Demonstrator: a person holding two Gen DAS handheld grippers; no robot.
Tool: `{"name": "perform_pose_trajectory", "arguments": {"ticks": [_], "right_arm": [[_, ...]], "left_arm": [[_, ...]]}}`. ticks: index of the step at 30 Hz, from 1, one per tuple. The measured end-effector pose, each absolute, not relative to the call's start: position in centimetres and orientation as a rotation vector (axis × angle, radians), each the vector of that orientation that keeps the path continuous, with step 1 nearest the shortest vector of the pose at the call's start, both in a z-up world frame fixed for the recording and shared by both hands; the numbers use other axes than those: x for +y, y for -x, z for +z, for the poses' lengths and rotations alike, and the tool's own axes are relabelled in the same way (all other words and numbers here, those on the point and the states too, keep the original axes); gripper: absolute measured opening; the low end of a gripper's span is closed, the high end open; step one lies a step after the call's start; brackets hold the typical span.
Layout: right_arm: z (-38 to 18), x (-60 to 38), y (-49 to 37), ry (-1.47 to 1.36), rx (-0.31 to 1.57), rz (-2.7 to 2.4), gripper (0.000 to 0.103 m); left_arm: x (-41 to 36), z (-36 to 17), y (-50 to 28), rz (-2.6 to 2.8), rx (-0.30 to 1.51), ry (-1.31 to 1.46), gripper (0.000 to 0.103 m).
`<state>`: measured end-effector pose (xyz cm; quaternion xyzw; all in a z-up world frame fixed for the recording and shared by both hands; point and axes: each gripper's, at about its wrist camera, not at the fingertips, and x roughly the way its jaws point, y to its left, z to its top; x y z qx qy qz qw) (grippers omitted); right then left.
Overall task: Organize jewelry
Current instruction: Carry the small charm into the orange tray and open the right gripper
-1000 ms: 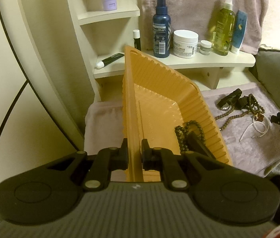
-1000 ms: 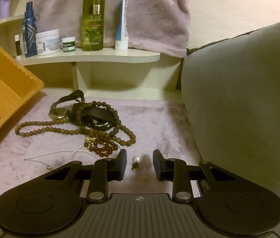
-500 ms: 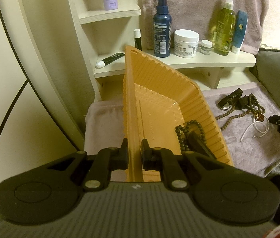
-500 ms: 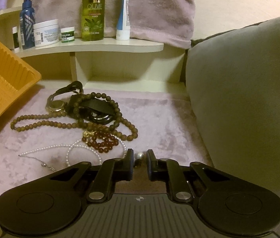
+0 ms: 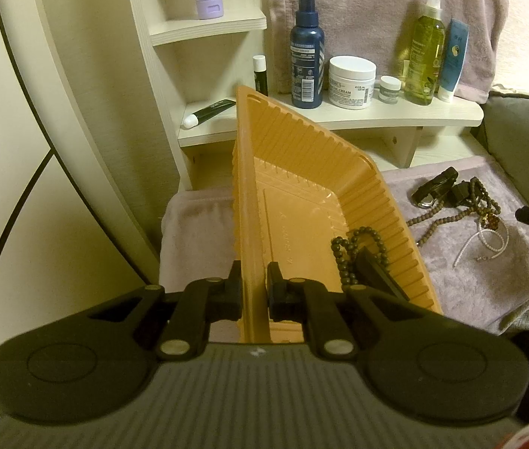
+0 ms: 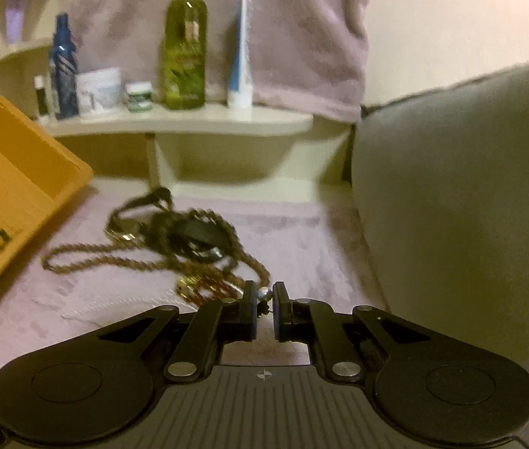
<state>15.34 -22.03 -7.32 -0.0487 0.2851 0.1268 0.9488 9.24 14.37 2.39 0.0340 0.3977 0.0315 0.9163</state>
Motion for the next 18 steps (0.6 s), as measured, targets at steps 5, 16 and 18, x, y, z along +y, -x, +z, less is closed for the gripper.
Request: {"name": "perform_pose_trajectory", "arguments": {"ticks": [5, 16, 18], "right_arm": [[-5.4, -19.9, -14.7, 0.079, 0.557, 0.331, 0.008], [-3.8, -12.3, -13.6, 0.053, 0.515, 0.527, 0.008], [-3.8, -11.2, -13.4, 0.045, 0.518, 0.555, 0.008]], "left_arm": [[14.4, 2.4, -9.2, 0.064, 0.818, -0.07, 0.01], [14.4, 2.5, -9.1, 0.059, 0.815, -0.069, 0.01], [14.4, 2.5, -9.1, 0.058, 0.815, -0.07, 0.01]]}}
